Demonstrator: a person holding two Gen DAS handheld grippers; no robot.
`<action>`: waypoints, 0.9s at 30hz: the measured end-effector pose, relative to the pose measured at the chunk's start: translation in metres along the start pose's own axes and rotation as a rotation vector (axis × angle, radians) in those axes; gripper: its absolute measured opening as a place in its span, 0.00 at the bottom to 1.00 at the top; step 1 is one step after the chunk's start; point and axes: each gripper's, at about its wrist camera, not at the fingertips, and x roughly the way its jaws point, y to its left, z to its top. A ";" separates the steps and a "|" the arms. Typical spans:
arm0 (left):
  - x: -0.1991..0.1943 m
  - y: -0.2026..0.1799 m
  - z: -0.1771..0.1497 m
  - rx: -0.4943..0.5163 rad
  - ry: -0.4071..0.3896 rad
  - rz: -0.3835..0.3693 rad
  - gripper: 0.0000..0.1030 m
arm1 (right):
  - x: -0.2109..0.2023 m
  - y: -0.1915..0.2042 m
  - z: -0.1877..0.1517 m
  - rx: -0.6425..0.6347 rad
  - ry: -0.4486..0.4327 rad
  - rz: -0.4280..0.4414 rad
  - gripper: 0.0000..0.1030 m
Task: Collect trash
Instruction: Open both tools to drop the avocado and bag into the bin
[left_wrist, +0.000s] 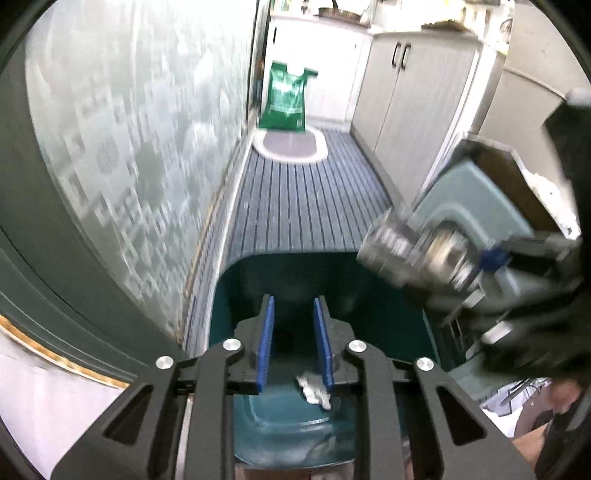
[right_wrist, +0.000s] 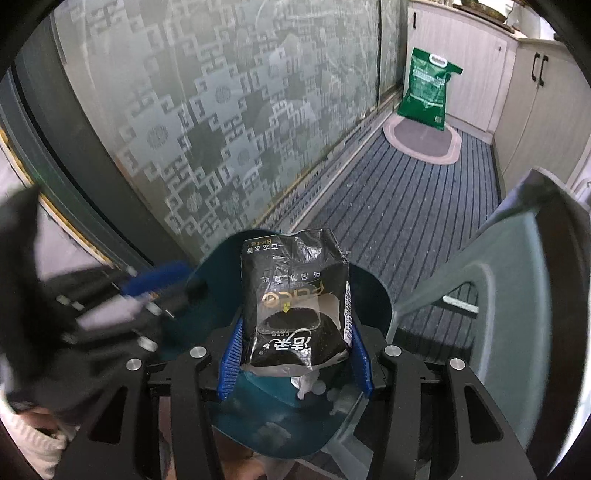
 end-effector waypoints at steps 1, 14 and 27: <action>-0.007 -0.003 0.004 0.006 -0.024 0.005 0.20 | 0.003 0.000 -0.001 -0.002 0.007 -0.002 0.49; -0.069 -0.019 0.032 0.014 -0.234 -0.009 0.20 | 0.041 0.005 -0.024 -0.033 0.105 -0.010 0.49; -0.097 -0.033 0.044 0.047 -0.311 -0.022 0.20 | 0.056 0.004 -0.044 -0.070 0.156 0.014 0.66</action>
